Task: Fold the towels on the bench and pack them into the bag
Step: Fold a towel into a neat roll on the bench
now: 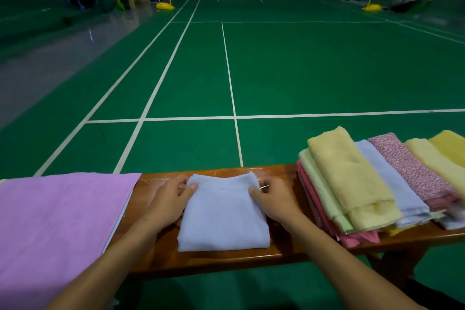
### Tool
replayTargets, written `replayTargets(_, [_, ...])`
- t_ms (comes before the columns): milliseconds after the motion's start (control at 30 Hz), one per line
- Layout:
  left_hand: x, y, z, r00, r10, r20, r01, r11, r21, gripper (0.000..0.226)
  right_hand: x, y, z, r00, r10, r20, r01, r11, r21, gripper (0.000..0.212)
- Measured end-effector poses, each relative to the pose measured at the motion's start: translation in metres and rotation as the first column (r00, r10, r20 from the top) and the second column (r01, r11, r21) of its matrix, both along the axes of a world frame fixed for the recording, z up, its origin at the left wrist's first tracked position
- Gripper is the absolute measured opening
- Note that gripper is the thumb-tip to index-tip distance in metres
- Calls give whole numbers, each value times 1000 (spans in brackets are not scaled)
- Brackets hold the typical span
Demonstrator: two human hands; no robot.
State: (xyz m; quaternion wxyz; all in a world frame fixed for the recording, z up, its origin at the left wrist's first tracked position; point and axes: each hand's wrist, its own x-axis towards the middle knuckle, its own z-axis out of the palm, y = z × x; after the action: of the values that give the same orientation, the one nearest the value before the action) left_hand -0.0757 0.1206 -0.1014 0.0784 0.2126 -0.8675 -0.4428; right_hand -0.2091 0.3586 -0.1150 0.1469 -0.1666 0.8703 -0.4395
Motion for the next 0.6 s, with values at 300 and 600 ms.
replayTargets(300, [-7,-4,-11,992,106,65,-81,949,-304,18,3,-6,-6,982,-63,-177,94,981,171,24])
replayTargets(600, [10,13,-9,979,-179,-96,104,848,-520,44,26,-7,9,714,363,-599,-163,918,362,43])
